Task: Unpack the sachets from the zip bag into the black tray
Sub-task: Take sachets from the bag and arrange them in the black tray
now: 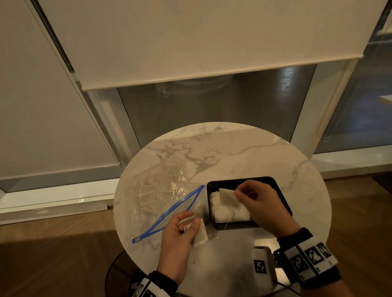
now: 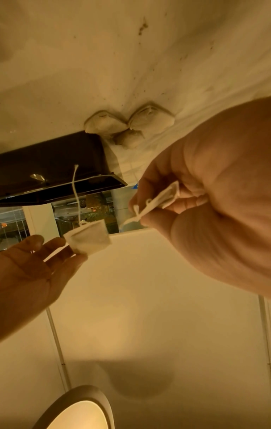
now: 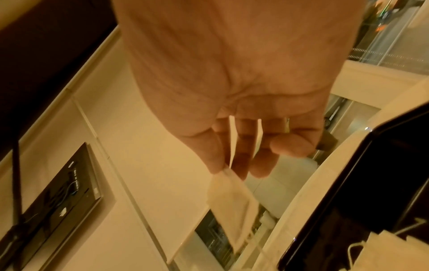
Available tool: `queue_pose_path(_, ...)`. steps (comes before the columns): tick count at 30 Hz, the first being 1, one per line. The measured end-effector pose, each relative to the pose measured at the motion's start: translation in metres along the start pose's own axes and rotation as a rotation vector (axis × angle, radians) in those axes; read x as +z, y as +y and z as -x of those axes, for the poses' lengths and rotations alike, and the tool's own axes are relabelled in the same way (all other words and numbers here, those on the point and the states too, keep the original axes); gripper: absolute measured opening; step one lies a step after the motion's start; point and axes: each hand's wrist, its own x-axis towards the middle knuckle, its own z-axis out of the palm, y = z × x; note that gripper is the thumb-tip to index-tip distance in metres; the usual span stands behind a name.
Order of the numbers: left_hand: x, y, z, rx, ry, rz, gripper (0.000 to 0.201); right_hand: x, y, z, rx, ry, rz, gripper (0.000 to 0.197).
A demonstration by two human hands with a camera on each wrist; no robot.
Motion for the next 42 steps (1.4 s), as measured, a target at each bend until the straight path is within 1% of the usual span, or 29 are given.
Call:
queue_pose_path(2, -0.001, 0.001, 0.000, -0.003, 0.018, 0.002, 0.026, -0.008, 0.006, -0.004, 0.033, 0.115, -0.022, 0.007)
queue_pose_path(4, -0.001, 0.001, 0.000, -0.009, 0.028, 0.001, 0.025, -0.012, 0.012, -0.007, 0.063, 0.196, -0.046, 0.006)
queue_pose_path(5, -0.001, 0.001, 0.000, -0.013, 0.032, 0.002, 0.025, -0.013, 0.015, -0.008, 0.075, 0.207, -0.049, 0.005)
queue_pose_path(8, 0.000, 0.000, 0.000, -0.026, 0.045, 0.007, 0.024, -0.013, 0.026, -0.011, 0.072, 0.170, -0.027, 0.006)
queue_pose_path(10, 0.001, -0.001, 0.000, -0.029, 0.046, 0.013, 0.024, -0.012, 0.034, -0.012, 0.068, 0.191, 0.006, 0.006)
queue_pose_path(11, 0.001, -0.001, 0.000, -0.029, 0.048, 0.015, 0.023, -0.012, 0.038, -0.012, 0.067, 0.236, 0.054, 0.006)
queue_pose_path(14, 0.000, -0.001, -0.001, -0.033, 0.064, 0.021, 0.022, -0.010, 0.049, -0.010, 0.035, 0.421, 0.358, 0.003)
queue_pose_path(15, 0.000, -0.001, -0.001, -0.034, 0.069, 0.020, 0.022, -0.009, 0.051, -0.010, 0.022, 0.434, 0.383, 0.003)
queue_pose_path(17, -0.002, -0.002, -0.002, -0.035, 0.072, 0.019, 0.022, -0.009, 0.054, -0.010, 0.017, 0.346, 0.261, 0.005)
queue_pose_path(18, -0.002, -0.003, -0.003, -0.038, 0.072, 0.020, 0.023, -0.008, 0.055, -0.009, 0.034, 0.291, 0.204, 0.007)
queue_pose_path(19, -0.003, -0.003, -0.003, -0.041, 0.073, 0.020, 0.023, -0.007, 0.056, -0.009, 0.049, 0.268, 0.176, 0.009)
queue_pose_path(23, -0.002, -0.006, -0.004, -0.047, 0.080, 0.016, 0.023, -0.003, 0.062, -0.010, 0.098, 0.273, 0.115, 0.011)
queue_pose_path(26, -0.003, -0.007, -0.006, -0.050, 0.082, 0.017, 0.024, 0.001, 0.068, -0.013, 0.134, 0.244, 0.117, 0.012)
queue_pose_path(33, -0.003, -0.008, -0.007, -0.059, 0.090, 0.021, 0.023, 0.005, 0.072, -0.012, 0.137, 0.173, 0.072, 0.015)
queue_pose_path(37, -0.001, -0.009, -0.007, -0.068, 0.087, 0.019, 0.023, 0.010, 0.075, -0.014, 0.105, 0.117, 0.080, 0.025)
queue_pose_path(42, -0.001, -0.012, -0.009, -0.081, 0.093, 0.005, 0.023, 0.014, 0.082, -0.017, 0.067, 0.086, 0.122, 0.024)
